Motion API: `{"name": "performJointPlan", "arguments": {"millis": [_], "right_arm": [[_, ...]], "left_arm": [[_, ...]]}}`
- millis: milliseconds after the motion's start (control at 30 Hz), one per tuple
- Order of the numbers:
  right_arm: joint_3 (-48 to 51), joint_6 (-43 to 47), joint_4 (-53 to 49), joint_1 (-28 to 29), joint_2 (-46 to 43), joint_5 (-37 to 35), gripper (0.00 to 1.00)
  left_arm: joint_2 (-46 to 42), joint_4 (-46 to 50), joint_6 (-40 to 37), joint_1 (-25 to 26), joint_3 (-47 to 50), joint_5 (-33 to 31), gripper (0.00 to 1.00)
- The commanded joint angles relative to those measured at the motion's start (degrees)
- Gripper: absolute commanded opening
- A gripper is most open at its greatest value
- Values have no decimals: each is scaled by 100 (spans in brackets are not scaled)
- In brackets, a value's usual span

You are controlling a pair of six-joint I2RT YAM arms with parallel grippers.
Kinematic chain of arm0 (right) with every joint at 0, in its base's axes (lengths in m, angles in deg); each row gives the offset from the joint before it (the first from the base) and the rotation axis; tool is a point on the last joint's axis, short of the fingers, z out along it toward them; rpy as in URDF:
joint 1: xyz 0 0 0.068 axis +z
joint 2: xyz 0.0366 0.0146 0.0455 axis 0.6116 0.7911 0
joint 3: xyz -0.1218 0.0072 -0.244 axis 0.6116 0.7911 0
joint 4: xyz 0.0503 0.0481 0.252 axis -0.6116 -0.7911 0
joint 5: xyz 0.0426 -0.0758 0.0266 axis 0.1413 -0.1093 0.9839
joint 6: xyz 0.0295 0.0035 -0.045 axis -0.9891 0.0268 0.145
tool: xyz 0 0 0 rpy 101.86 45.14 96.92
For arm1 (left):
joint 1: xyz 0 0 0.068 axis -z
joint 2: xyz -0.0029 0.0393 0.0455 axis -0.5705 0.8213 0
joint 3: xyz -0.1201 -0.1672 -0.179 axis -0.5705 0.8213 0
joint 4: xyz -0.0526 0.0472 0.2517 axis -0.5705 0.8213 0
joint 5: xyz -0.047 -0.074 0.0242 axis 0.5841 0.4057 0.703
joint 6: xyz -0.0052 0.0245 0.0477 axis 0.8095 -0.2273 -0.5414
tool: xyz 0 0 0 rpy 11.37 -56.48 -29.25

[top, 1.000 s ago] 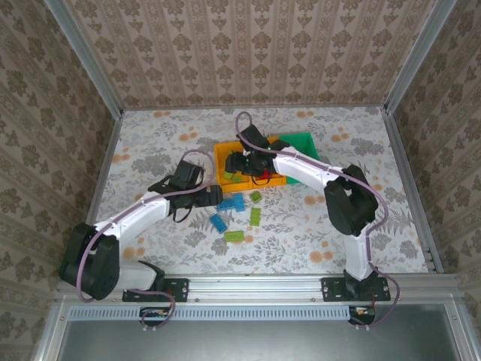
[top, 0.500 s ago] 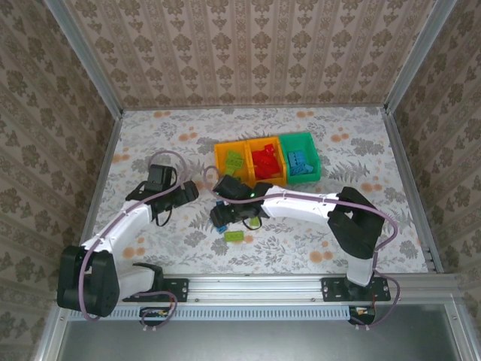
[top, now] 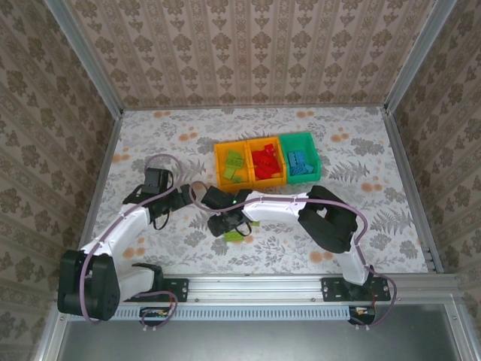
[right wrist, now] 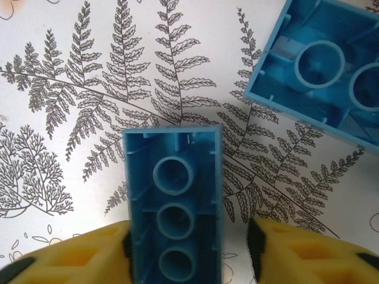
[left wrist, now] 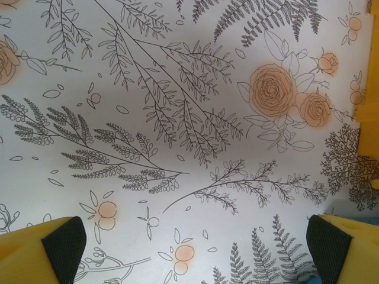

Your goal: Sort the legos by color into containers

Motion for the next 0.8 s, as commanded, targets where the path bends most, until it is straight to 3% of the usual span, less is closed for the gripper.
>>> {"name": "performJointPlan", "arguments": {"millis": [0,133,333,533,767], "right_arm": [[-213,92,-220,50,94,-186,45],[-173,66,-214,50,-135,-206,33],[544,-136,516,-401,-1417,112,32],[1430,-324,873,-1859,-2688,364,32],[1064,21,11,-3537,-2534,-194,32]], "left_arm": [[-105,84,-5,-60,56,72,100],[-103,93,-8,-60,7,94,100],[-123,9,-41,-15,-42,176,100],[27,-169,-49,288,-102,132,100],[423,-279,-47,695,-326,70,100]]}}
